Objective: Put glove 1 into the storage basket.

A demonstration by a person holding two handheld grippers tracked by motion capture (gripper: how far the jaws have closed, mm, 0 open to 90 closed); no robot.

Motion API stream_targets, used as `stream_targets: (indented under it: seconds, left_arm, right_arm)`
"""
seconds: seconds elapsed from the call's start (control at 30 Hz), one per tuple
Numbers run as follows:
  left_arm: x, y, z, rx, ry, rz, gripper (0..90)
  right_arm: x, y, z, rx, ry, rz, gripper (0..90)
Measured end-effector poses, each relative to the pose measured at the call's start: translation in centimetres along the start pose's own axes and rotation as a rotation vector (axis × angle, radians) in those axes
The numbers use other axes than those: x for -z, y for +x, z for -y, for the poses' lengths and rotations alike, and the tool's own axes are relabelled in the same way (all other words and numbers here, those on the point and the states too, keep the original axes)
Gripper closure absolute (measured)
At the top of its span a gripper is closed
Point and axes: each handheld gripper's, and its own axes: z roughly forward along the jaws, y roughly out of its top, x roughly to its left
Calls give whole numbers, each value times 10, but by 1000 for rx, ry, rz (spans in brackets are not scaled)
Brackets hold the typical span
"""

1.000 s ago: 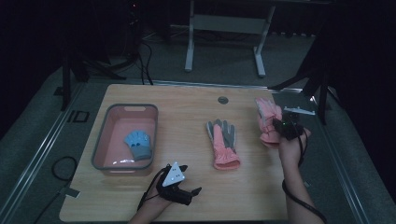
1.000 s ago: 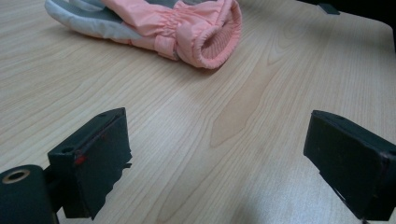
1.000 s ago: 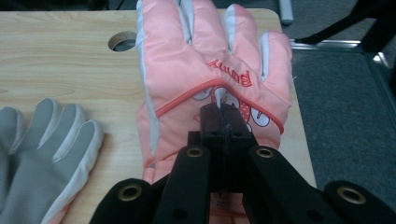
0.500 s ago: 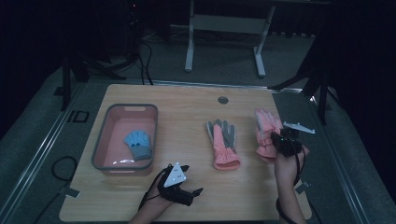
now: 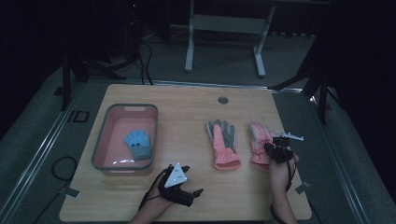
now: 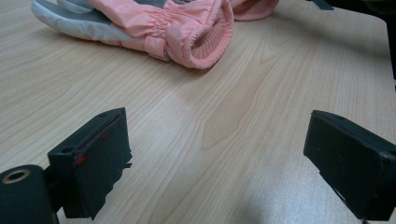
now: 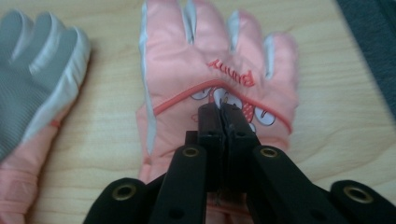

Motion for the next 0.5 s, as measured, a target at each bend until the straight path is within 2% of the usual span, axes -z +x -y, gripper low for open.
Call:
stream_targets:
  seconds: [0.1, 0.17, 0.27, 0.33, 0.4, 0.43, 0.5]
  left_arm:
    - [0, 0, 0, -1, 4, 1, 73]
    - [0, 0, 0, -1, 5, 2, 73]
    - [-1, 0, 1, 0, 8, 4, 73]
    - [-1, 0, 1, 1, 8, 3, 73]
    - [-1, 0, 0, 6, 5, 4, 73]
    - [-1, 0, 0, 6, 4, 3, 73]
    - [-1, 0, 0, 7, 4, 5, 73]
  right_arm:
    - [0, 0, 1, 21, -3, -9, 821]
    - [5, -3, -3, 46, -17, -39, 771]
    - [17, -7, -11, 142, -55, -64, 704]
    - [25, -16, -19, 172, -70, -121, 679]
    - [31, -25, -25, 206, -70, -131, 650]
    - [33, -30, -27, 213, -74, -169, 647]
    - [35, -35, -29, 266, -63, -194, 627]
